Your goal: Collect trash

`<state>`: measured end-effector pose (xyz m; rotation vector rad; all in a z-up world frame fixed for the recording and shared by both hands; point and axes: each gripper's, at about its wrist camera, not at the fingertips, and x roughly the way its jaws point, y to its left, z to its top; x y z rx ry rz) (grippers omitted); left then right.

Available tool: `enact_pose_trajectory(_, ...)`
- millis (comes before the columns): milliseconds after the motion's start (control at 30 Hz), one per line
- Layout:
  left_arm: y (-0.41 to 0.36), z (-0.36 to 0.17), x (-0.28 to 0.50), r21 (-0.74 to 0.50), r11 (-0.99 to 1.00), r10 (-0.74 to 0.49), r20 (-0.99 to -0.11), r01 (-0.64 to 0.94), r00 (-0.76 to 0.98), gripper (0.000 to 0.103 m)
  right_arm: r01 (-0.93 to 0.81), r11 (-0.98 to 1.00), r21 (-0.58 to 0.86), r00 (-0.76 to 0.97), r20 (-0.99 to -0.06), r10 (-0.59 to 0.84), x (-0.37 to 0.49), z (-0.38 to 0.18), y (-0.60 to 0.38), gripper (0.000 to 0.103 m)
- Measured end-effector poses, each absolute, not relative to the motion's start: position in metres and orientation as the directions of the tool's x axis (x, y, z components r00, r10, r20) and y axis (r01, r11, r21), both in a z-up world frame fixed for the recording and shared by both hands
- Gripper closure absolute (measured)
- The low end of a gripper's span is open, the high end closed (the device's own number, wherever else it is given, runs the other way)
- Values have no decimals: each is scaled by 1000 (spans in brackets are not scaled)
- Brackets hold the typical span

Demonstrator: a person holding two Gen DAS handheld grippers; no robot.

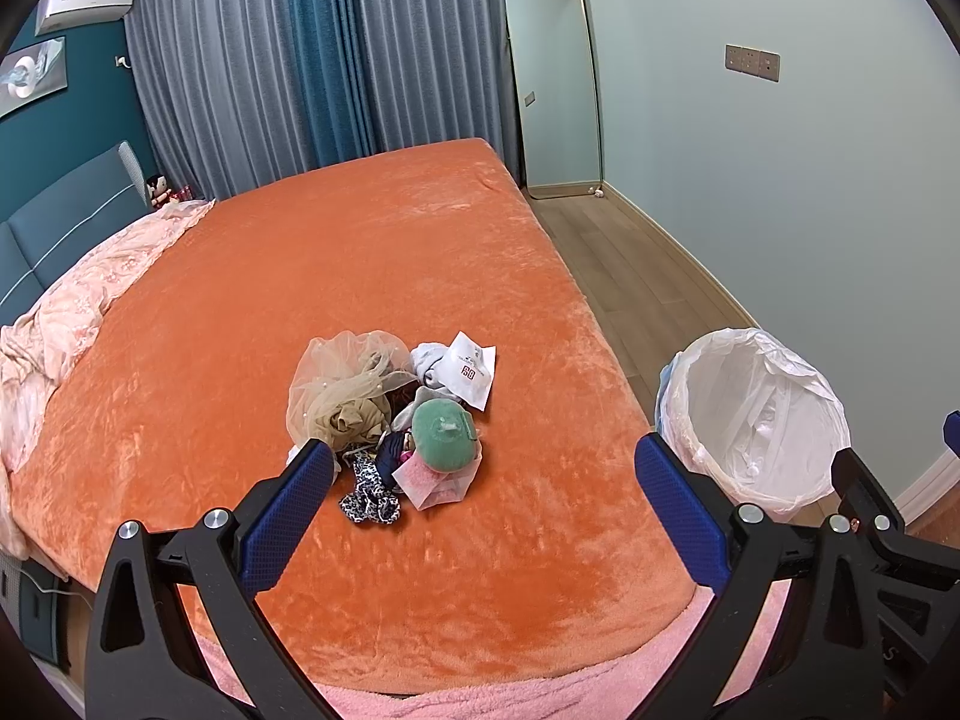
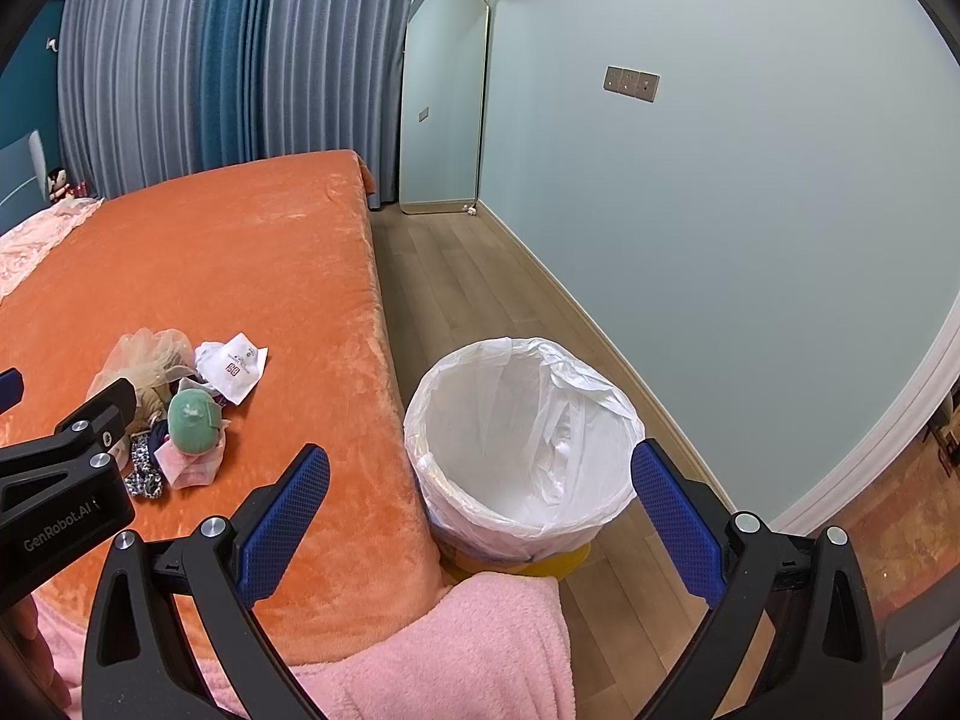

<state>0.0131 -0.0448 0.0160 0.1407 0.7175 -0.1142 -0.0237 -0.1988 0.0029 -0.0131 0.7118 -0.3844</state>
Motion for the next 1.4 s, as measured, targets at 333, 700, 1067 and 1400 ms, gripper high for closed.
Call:
enact_pose_trajectory(333,-45,17,14,86,985,-55,-662,149,747,7,338,930,-144,691,-632,-349,-22,5,-198,7)
enact_pose_trajectory(700,-38,14,12,74,988,-53,-662,135,747,7,323,935,-149,697,-630,-342,-21,4,-193,7)
enact_pose_trajectory(1067,-30,11,17,53,989,-67,-660,136,748,7,312,936,-162,705,-622,-342,-15,4,-184,7)
enact_pose_trajectory(1400,-18,3,32,62,989,-60,-666,135,743,8,297,942,-157,704,-630,-327,3,1,-172,7)
